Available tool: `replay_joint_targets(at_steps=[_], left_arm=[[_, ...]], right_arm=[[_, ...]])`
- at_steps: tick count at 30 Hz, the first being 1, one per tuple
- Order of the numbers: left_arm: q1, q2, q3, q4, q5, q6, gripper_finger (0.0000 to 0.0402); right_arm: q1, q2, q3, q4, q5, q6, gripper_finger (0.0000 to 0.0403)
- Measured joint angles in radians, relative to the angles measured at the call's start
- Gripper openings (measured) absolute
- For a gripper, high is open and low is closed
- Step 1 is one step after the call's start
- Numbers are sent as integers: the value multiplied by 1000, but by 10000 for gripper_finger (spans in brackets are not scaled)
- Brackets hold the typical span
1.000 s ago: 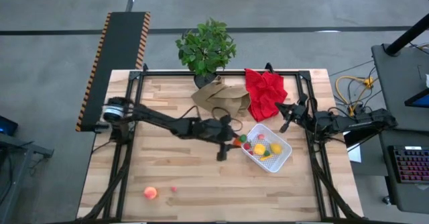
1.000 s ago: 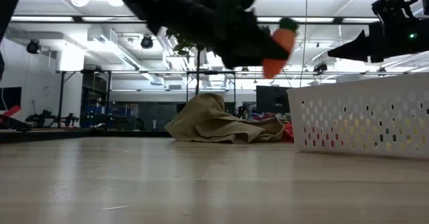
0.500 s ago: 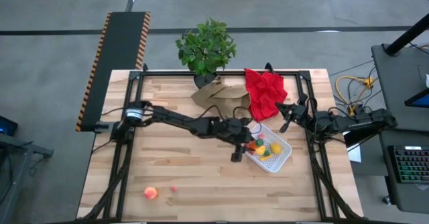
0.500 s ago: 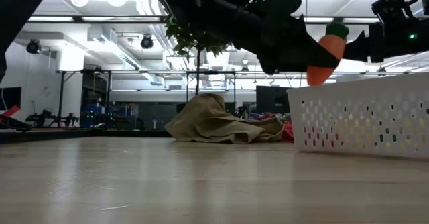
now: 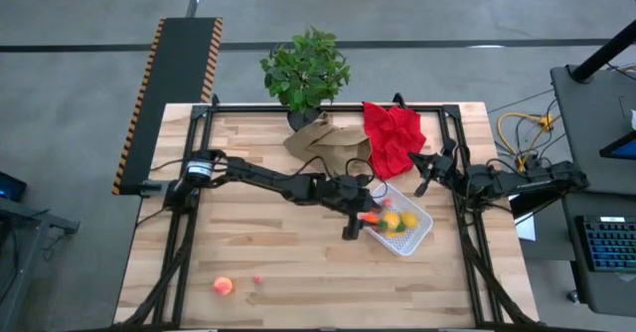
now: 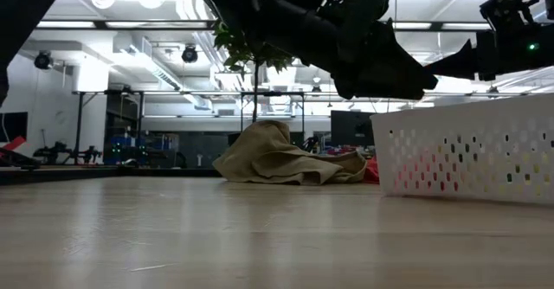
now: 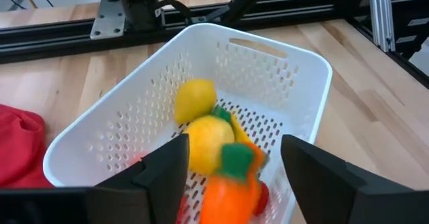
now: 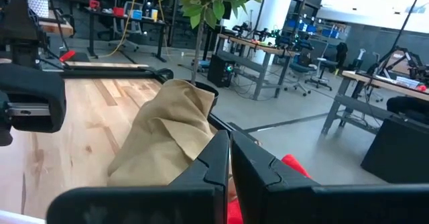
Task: Pick and placing Produce into tupperware
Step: Put the small peach into the white bin
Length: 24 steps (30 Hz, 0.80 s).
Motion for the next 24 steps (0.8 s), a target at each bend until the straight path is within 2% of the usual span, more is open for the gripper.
replay_joint_targets(at_steps=[4,8,12,17,24], left_arm=[[0,-4,0,-22,0,0,231],[-5,-75,-2,-235,0,-5,233],[-39,-189,-16,-492,-5,-115,233],[-156,-328,-76,-706,-25,-231,233],[-375,-502,-157,-822,-146,-407,233]], right_arm=[[0,0,0,0,0,0,9],[0,0,0,-7,0,0,9],[0,0,0,-11,0,-3,9],[0,0,0,-9,13,-12,9],[0,0,0,-7,16,-14,9]])
